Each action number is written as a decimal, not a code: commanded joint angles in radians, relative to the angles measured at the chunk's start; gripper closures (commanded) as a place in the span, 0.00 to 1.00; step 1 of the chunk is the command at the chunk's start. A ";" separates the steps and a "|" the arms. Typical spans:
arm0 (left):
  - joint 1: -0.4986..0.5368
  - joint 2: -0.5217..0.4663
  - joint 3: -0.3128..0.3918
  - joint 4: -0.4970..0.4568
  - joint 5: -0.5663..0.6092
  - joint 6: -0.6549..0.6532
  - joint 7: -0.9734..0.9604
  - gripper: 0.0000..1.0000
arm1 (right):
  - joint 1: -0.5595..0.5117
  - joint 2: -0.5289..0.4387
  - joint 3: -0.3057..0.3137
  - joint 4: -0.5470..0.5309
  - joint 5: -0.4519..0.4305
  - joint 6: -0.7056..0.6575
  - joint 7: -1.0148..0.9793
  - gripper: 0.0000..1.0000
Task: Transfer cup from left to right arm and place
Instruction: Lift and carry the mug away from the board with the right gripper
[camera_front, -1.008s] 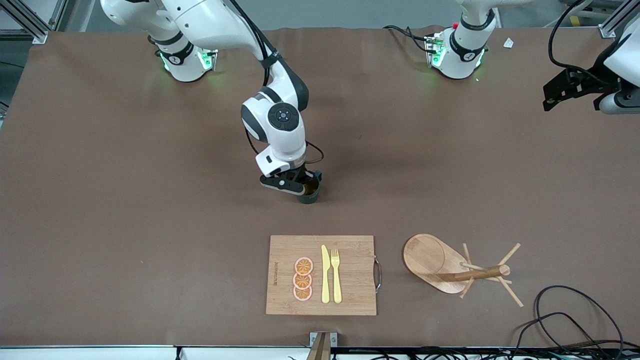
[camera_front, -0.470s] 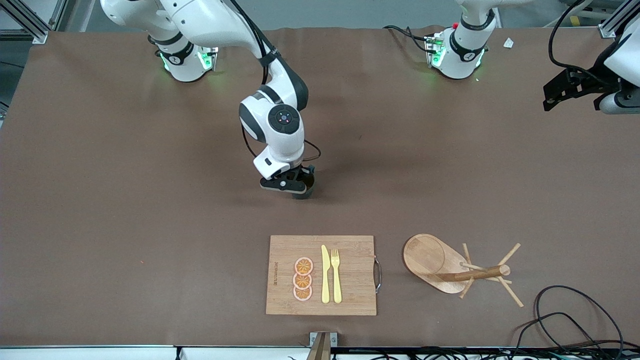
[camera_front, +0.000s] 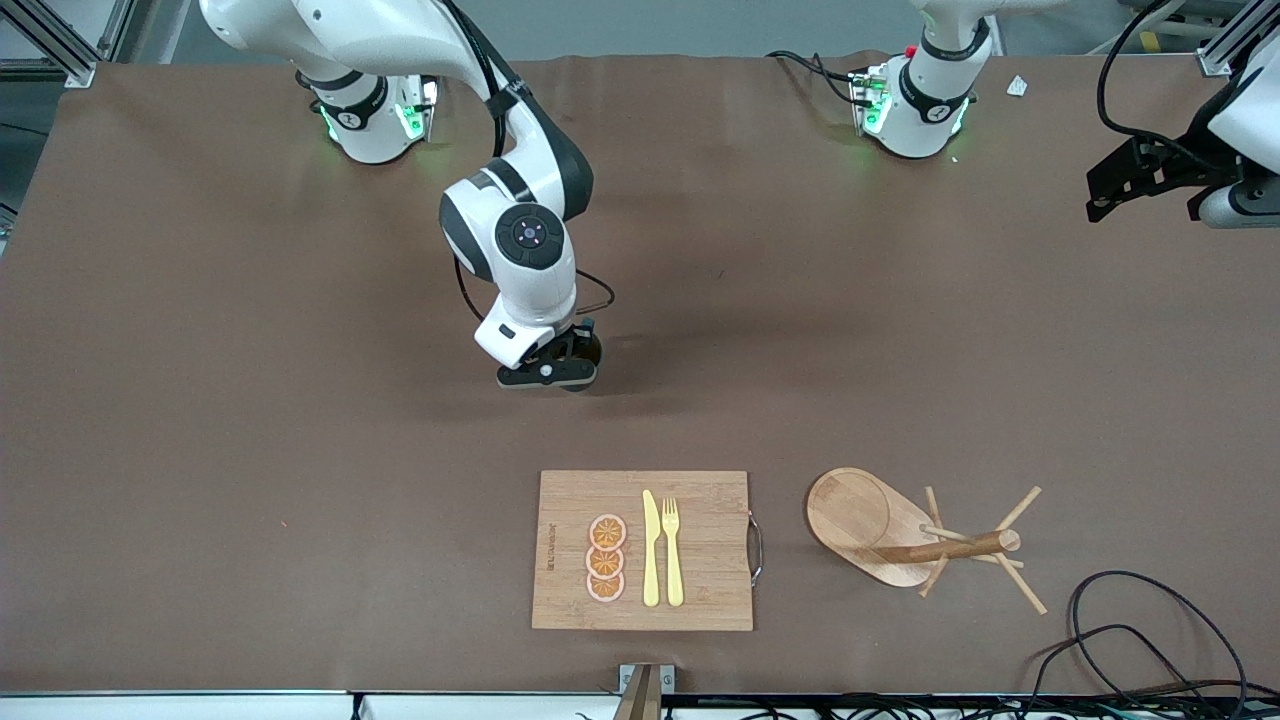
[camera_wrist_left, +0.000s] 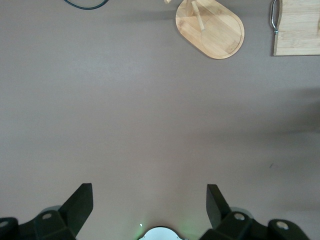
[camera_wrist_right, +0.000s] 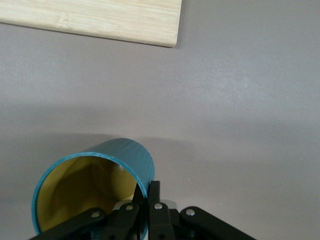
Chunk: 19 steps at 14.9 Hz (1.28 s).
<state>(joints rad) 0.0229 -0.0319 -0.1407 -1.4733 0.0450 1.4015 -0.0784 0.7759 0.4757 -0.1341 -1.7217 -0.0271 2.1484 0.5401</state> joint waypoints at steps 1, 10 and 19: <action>0.000 -0.008 -0.002 0.005 0.012 -0.016 0.009 0.00 | -0.004 -0.112 0.008 -0.125 -0.013 0.010 -0.151 1.00; 0.005 -0.008 0.000 0.007 0.010 -0.016 0.015 0.00 | -0.162 -0.377 0.007 -0.512 -0.014 0.160 -0.766 1.00; 0.006 -0.008 0.000 0.007 0.012 -0.016 0.019 0.00 | -0.553 -0.367 0.010 -0.596 -0.013 0.289 -1.713 1.00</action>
<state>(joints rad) 0.0266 -0.0319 -0.1392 -1.4733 0.0450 1.4015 -0.0783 0.2994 0.1381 -0.1446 -2.2937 -0.0330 2.4287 -1.0090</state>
